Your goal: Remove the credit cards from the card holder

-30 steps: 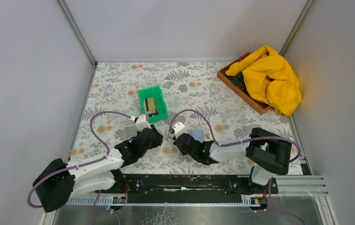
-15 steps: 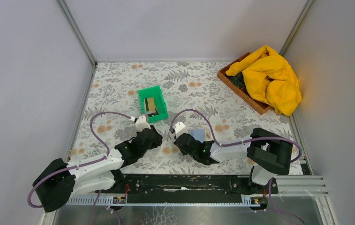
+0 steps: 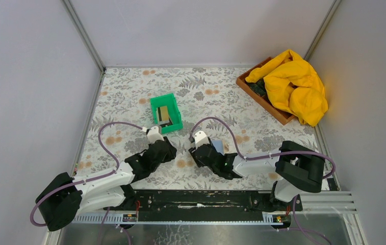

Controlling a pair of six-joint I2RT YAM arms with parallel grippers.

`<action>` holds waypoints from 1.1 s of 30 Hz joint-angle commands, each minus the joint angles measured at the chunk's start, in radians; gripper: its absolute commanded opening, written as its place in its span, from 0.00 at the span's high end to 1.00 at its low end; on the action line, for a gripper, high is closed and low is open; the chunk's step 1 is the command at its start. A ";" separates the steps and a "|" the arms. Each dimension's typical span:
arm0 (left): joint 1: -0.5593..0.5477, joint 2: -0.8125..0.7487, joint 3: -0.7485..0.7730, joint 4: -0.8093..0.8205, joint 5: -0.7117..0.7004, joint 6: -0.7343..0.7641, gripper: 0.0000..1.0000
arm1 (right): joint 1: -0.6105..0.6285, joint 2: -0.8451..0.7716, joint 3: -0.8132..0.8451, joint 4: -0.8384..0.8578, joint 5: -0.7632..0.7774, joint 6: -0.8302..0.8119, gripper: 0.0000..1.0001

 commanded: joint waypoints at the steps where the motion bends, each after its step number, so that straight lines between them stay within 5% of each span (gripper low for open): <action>1: 0.008 -0.007 -0.016 0.020 -0.009 0.014 0.62 | -0.003 0.009 0.034 -0.015 0.018 -0.001 0.35; 11: 0.008 -0.003 -0.016 0.023 -0.013 0.016 0.62 | -0.004 0.039 0.046 -0.061 -0.026 0.020 0.36; 18: 0.009 -0.008 -0.019 0.019 -0.015 0.018 0.62 | -0.012 0.045 0.042 -0.079 -0.069 0.047 0.60; 24: 0.013 -0.021 -0.025 0.014 -0.014 0.018 0.62 | -0.051 0.035 0.029 -0.071 -0.144 0.082 0.97; 33: 0.014 -0.023 -0.026 0.036 0.008 0.035 0.63 | -0.089 -0.032 0.006 -0.046 -0.158 0.087 1.00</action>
